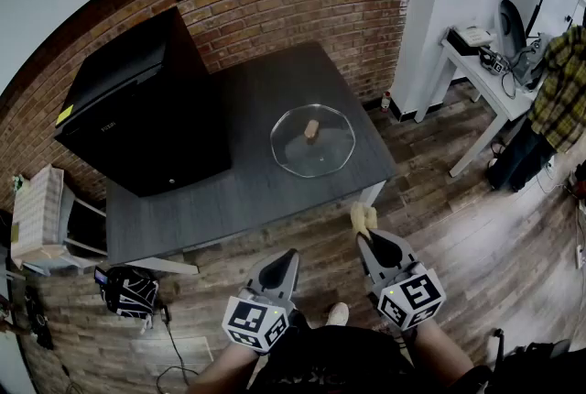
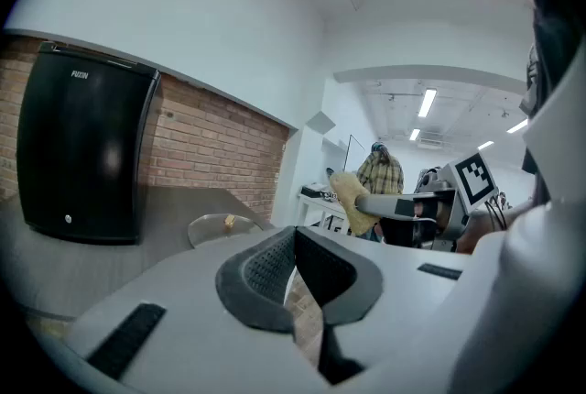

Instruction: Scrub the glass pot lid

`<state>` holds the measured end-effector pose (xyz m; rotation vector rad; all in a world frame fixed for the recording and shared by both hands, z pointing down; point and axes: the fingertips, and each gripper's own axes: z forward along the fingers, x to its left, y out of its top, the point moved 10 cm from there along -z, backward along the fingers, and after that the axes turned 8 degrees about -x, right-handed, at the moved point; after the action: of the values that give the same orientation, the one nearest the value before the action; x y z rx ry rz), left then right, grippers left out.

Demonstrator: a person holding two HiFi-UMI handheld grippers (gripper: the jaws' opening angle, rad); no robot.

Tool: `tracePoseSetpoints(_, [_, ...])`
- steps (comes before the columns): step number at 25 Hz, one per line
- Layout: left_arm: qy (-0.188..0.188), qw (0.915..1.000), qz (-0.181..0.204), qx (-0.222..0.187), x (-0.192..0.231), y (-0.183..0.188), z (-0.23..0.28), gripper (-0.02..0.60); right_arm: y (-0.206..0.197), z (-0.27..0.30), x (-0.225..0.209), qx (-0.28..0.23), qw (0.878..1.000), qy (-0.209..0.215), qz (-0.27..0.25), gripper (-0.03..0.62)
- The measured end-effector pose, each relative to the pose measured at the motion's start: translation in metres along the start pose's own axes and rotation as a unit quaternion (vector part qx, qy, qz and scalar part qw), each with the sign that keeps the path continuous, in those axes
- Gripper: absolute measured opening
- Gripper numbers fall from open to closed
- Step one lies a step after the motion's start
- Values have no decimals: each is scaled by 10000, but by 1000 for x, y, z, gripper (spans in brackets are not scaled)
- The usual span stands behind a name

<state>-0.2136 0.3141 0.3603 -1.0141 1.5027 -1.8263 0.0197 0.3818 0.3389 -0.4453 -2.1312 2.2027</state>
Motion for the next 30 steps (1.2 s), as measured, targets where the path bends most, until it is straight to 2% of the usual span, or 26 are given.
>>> tracePoseSetpoints(9, [3,10000,12,8,0,2,1,31,0,1,-2,-144,9998,83,75,46])
tracePoseSetpoints(16, [7,10000,52,-23,-4,5,1,31,4,1,-2,-246,9995,171,-80,48])
tracePoseSetpoints(30, [271,9995,-108,-150,-3,13,7,31,14,4,-14,-337,9990,300,-75,46])
